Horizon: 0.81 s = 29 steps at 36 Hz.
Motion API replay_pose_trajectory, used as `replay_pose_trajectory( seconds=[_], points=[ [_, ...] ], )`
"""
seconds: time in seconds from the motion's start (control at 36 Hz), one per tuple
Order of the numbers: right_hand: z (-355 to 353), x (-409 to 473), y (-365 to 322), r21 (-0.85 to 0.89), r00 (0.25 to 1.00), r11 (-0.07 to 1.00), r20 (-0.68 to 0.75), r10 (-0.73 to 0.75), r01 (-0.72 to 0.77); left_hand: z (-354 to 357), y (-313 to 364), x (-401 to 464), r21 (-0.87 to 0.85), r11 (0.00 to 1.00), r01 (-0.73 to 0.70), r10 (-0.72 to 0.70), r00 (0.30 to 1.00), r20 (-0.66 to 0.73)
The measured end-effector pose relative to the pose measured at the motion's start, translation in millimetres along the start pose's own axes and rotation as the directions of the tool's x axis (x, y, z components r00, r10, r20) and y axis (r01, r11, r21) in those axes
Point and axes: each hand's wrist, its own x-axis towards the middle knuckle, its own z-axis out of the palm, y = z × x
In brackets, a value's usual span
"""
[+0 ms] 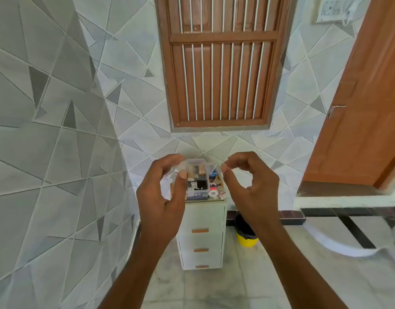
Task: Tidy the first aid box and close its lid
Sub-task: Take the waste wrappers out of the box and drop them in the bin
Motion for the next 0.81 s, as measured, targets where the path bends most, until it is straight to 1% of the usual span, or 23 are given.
replay_pose_trajectory(
  seconds=[0.06, 0.25, 0.36, 0.44, 0.53, 0.61, 0.72, 0.81],
  points=[
    [8, -3, 5, -0.017, 0.999, 0.999, -0.025, 0.031, -0.032, -1, -8, -2, 0.028, 0.999, 0.038, -0.038, 0.999, -0.006],
    [36, -21, 50, -0.051, 0.987, 0.986, 0.032, 0.159, -0.157, 1, -67, -18, 0.072, 0.984, 0.161, -0.167, 0.982, 0.084],
    [50, -22, 77, -0.091, 0.973, 0.97, 0.022, 0.228, -0.225, 4, -97, -16, 0.098, 0.982, 0.16, -0.171, 0.977, 0.128],
    [62, -20, 98, -0.075, 0.964, 0.961, 0.012, 0.266, -0.265, 9, -119, -10, 0.094, 0.98, 0.175, -0.188, 0.97, 0.153],
    [78, -12, 127, -0.065, 0.955, 0.954, 0.012, 0.295, -0.293, 21, -146, 0, 0.124, 0.977, 0.173, -0.193, 0.965, 0.178],
    [96, 2, 161, -0.068, 0.942, 0.94, 0.018, 0.335, -0.333, 37, -180, 13, 0.153, 0.967, 0.206, -0.234, 0.951, 0.2],
    [116, 20, 206, -0.073, 0.92, 0.92, 0.05, 0.389, -0.385, 65, -228, 28, 0.208, 0.941, 0.266, -0.309, 0.926, 0.216],
    [131, 42, 247, -0.087, 0.881, 0.882, 0.064, 0.468, -0.463, 96, -268, 42, 0.263, 0.906, 0.331, -0.393, 0.888, 0.237]
  ],
)
